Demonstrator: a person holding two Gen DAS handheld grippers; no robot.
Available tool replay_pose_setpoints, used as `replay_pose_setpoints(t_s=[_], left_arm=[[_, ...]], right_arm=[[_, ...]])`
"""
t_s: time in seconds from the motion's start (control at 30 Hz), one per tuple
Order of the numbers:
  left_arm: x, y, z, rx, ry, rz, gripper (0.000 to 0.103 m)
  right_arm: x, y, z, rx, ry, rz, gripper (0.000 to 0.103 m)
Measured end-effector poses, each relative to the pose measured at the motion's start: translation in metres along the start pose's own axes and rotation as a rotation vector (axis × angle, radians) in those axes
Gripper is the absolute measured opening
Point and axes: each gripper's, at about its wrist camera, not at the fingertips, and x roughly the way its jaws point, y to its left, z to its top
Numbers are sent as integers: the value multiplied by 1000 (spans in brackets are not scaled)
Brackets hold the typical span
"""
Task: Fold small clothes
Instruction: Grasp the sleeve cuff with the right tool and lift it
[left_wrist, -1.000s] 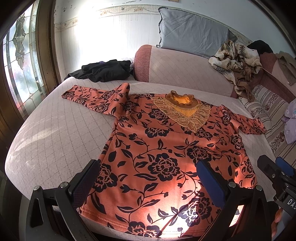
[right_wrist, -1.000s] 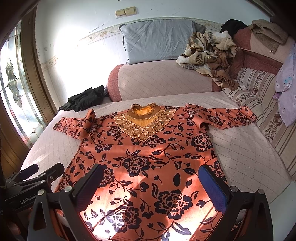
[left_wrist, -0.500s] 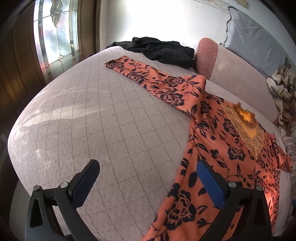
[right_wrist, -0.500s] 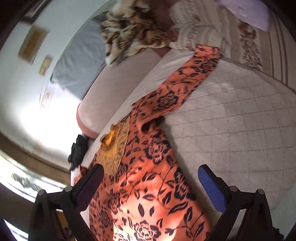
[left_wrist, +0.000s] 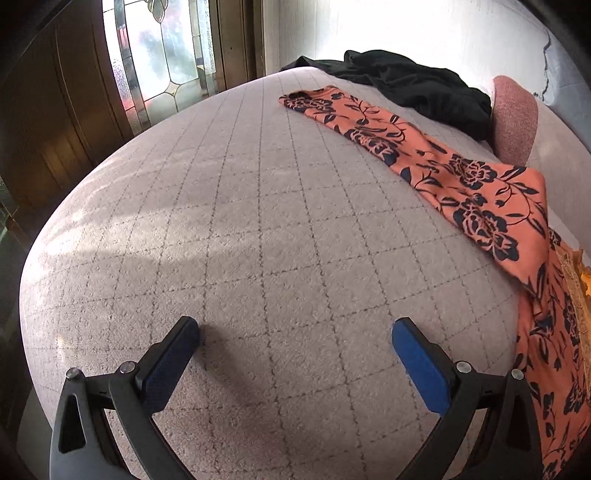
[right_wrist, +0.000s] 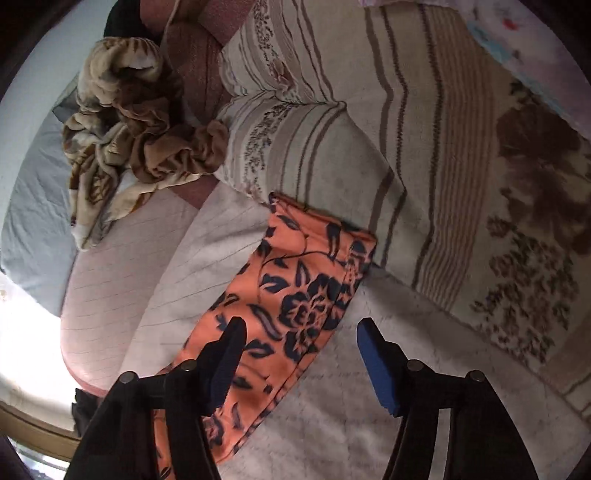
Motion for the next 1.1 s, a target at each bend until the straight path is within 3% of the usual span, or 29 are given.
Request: replay_pose_setpoints(t_s=[0.17, 0.23, 0.27, 0.33, 0.43, 0.53, 0.63, 0.77, 0.87, 0.97, 1.0, 1.03, 1.07, 1.1], left_arm=[[-2, 7, 0, -46, -10, -36, 103], [-1, 4, 0, -29, 0, -22, 103], [-1, 3, 0, -24, 3, -18, 103], [1, 4, 3, -39, 6, -28, 103], [0, 9, 5, -69, 1, -54, 103], [1, 8, 5, -52, 5, -50, 103], [1, 5, 4, -36, 7, -39, 103], [0, 7, 4, -35, 13, -51, 103], [-1, 8, 4, -36, 16, -63, 103], [-1, 9, 5, -37, 17, -68, 103], [-1, 9, 4, -37, 17, -66, 103], [-1, 8, 5, -35, 18, -64, 103], [-1, 8, 5, -33, 19, -64, 103], [-1, 8, 5, -32, 20, -66, 103]], right_arm=[[33, -2, 12, 0, -36, -94, 65], [43, 8, 17, -53, -37, -144, 41], [48, 13, 20, -73, -22, -175, 5], [45, 25, 24, -102, -25, -178, 4], [13, 71, 29, -230, -115, -155, 4], [-37, 135, 26, -356, -205, -47, 4], [-96, 213, -1, -481, -267, 131, 4], [-155, 306, -88, -640, -254, 409, 4], [-162, 345, -176, -710, -169, 556, 5], [-123, 361, -269, -727, -7, 630, 8], [-96, 365, -301, -743, 95, 629, 19], [-66, 364, -333, -756, 207, 618, 32], [-38, 360, -366, -788, 305, 567, 78], [-10, 351, -392, -817, 370, 497, 89]])
